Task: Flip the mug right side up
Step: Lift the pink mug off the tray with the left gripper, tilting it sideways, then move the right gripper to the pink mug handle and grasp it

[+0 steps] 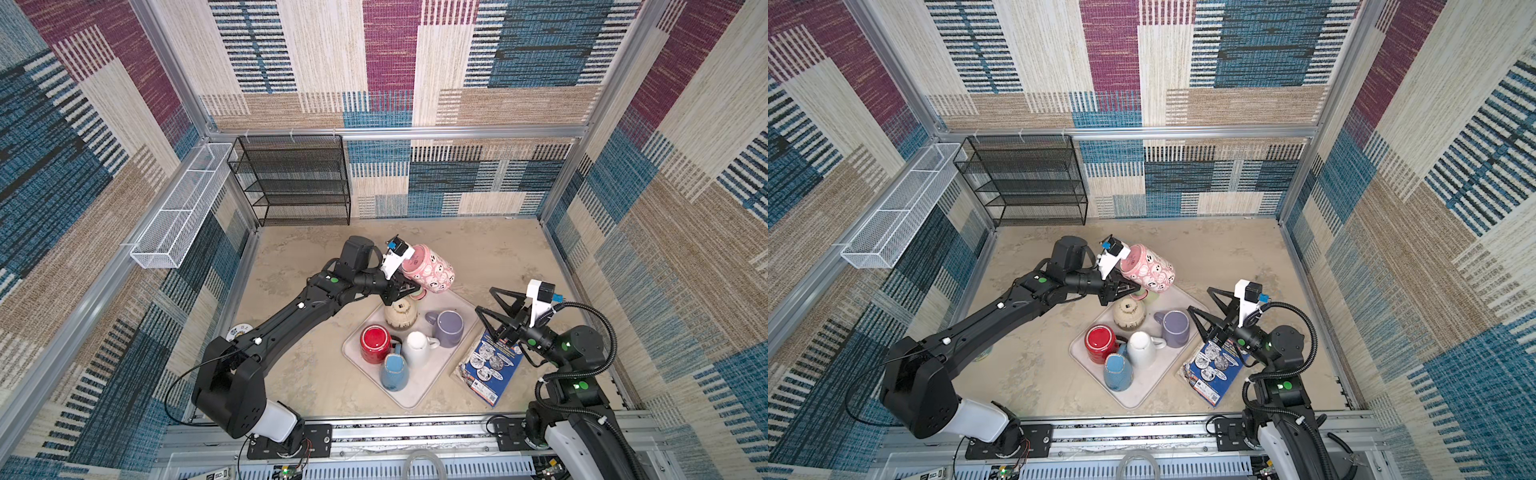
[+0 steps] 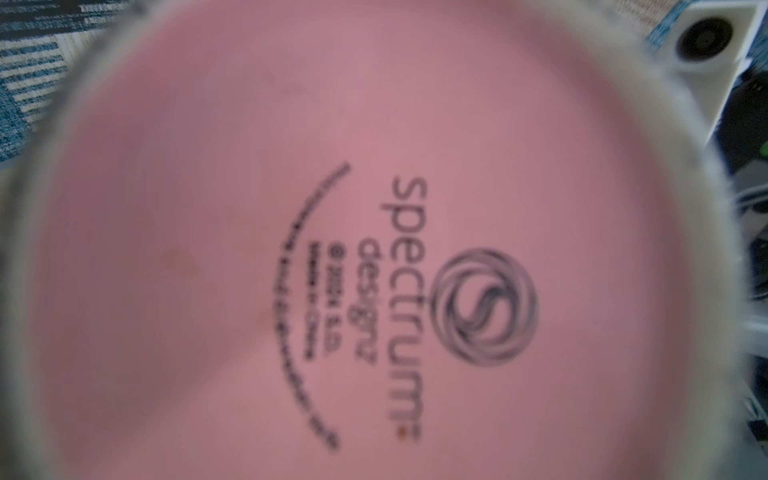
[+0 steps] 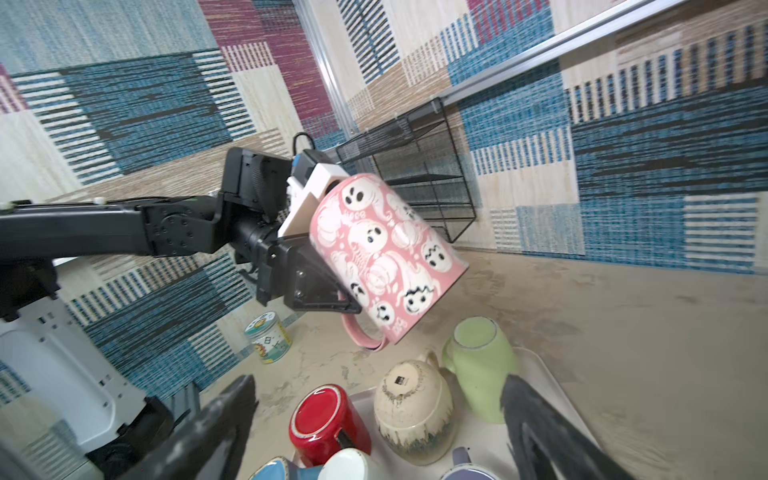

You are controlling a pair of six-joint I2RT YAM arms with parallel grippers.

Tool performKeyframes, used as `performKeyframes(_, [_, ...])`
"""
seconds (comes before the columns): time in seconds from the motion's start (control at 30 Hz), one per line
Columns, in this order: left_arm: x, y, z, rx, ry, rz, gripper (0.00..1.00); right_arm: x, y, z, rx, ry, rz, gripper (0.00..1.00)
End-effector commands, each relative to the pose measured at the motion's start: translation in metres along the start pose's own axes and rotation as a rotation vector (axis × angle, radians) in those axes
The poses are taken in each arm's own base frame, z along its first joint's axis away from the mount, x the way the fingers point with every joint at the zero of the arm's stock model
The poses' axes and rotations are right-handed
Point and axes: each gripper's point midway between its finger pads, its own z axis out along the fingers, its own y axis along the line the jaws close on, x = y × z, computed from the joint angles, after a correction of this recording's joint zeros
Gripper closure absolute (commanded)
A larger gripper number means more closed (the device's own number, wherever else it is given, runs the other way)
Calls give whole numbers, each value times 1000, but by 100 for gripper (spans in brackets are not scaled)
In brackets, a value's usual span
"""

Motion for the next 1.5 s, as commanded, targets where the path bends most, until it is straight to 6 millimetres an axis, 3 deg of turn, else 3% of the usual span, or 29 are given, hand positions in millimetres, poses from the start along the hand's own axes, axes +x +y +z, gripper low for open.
performKeyframes(0.0, [-49, -27, -16, 149, -203, 34, 100, -3, 23, 2, -128, 11, -9, 7])
performKeyframes(0.23, [-63, -45, -31, 234, -301, 44, 100, 5, 40, 12, -268, 75, 37, 10])
performKeyframes(0.4, [-76, -54, -41, 293, -380, 56, 100, -1, 49, 17, -337, 65, 61, 14])
performKeyframes(0.8, [-96, -74, -57, 419, -455, 49, 100, -25, 61, 54, -444, 60, 36, 39])
performKeyframes(0.97, [-101, -78, -59, 444, -462, 61, 100, -34, 50, 78, -419, 72, 42, 46])
performKeyframes(1.3, [-114, -84, -63, 484, -468, 83, 100, -53, 50, 99, -464, 51, 25, 48])
performKeyframes(1.47, [-114, -82, -61, 484, -467, 89, 100, -52, 57, 109, -501, 64, 13, 48])
